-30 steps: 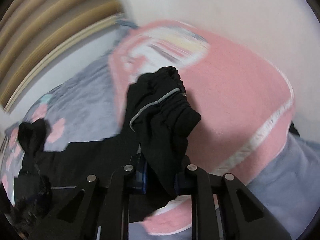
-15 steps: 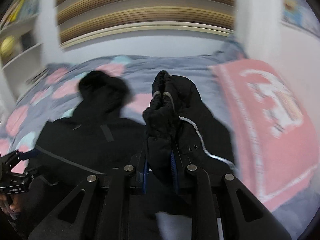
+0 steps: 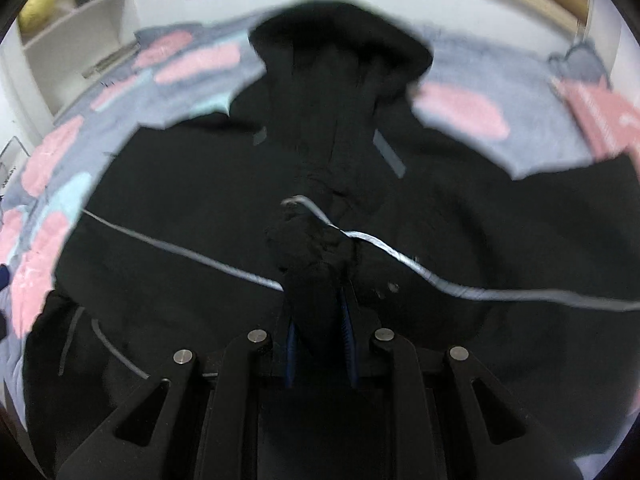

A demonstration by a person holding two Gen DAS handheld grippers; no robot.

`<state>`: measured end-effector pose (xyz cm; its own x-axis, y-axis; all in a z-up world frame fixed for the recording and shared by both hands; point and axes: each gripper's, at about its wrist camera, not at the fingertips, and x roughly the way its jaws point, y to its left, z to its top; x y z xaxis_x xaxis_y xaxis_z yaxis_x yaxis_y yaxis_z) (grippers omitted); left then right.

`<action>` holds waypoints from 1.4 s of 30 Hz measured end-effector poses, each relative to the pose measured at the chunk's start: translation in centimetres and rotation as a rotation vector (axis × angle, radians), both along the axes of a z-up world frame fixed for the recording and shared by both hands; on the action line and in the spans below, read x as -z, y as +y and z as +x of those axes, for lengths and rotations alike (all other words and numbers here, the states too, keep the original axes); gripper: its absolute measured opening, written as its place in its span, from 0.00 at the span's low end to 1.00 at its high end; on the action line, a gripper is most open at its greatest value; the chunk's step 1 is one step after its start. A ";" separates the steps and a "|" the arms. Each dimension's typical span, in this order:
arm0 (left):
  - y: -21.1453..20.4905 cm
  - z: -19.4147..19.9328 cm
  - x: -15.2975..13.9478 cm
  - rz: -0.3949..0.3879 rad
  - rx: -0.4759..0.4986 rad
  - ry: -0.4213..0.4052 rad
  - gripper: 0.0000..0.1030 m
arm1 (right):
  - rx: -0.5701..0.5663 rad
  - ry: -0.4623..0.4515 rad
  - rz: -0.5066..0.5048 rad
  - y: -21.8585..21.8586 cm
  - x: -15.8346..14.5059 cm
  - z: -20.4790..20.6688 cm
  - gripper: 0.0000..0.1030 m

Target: Fold large clothes

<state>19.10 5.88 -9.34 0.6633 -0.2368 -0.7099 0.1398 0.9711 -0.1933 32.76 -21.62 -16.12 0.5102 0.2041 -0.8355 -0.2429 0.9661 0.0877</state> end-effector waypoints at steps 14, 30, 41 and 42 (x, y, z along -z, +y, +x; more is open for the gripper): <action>-8.3 6.4 0.7 -0.202 0.254 0.067 0.73 | 0.017 -0.145 0.150 -7.7 -7.2 -7.7 0.55; -17.9 14.3 7.1 -0.172 0.229 0.212 0.26 | 0.181 -0.138 0.083 -16.2 -5.3 -8.8 0.56; -9.2 10.5 -1.5 -0.238 0.156 -0.021 0.22 | 0.253 -0.148 0.156 -16.8 -7.3 -7.5 0.60; -7.6 10.0 -2.2 -0.242 0.137 -0.036 0.22 | 0.246 -0.145 0.160 -16.1 -7.3 -7.2 0.60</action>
<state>29.09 -1.71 -7.17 0.6369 -0.4860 -0.5984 0.2777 0.8688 -0.4100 25.56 -37.74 -8.78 0.6722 0.1825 -0.7176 -0.0248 0.9742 0.2244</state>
